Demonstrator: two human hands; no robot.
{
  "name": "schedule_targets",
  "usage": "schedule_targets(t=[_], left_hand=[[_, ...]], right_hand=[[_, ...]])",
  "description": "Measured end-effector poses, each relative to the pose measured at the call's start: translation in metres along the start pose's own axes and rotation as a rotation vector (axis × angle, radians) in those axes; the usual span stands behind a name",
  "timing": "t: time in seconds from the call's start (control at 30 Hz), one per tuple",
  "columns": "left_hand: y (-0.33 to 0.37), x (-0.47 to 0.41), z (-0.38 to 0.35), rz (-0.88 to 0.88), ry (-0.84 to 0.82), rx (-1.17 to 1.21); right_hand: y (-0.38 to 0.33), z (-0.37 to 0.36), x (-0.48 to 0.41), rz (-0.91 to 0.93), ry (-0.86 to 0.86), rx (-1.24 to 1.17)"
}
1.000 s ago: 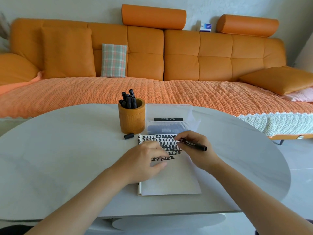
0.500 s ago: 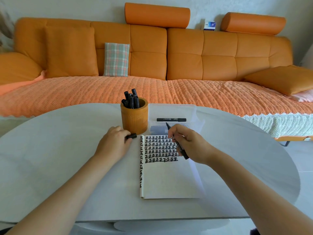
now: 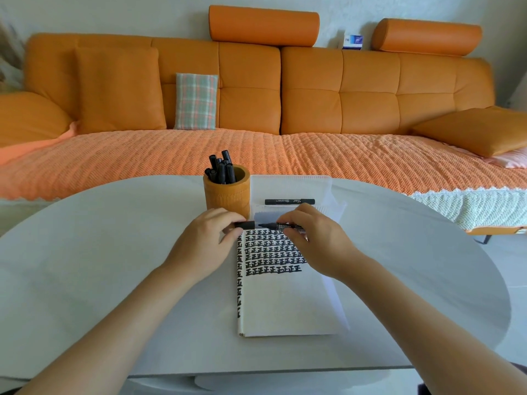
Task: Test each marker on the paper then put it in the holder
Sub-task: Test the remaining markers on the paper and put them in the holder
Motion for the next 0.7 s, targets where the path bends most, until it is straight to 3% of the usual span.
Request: schedule_targets(t=[0.7], left_hand=[[0.014,0.002,-0.004,0.008,-0.155,0.131]], right_hand=[[-0.011,-0.010,0.007,0.153,0.003,-0.022]])
Point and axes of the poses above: each hand's wrist, its own x-axis away from the middle knuckle, its own z-axis out of the back of the hand, y = z × x, the point moved 3 cm from there along -x, towards the middle knuckle, and after that the axes turned 14 degrees about y, right-handed, at the moved point
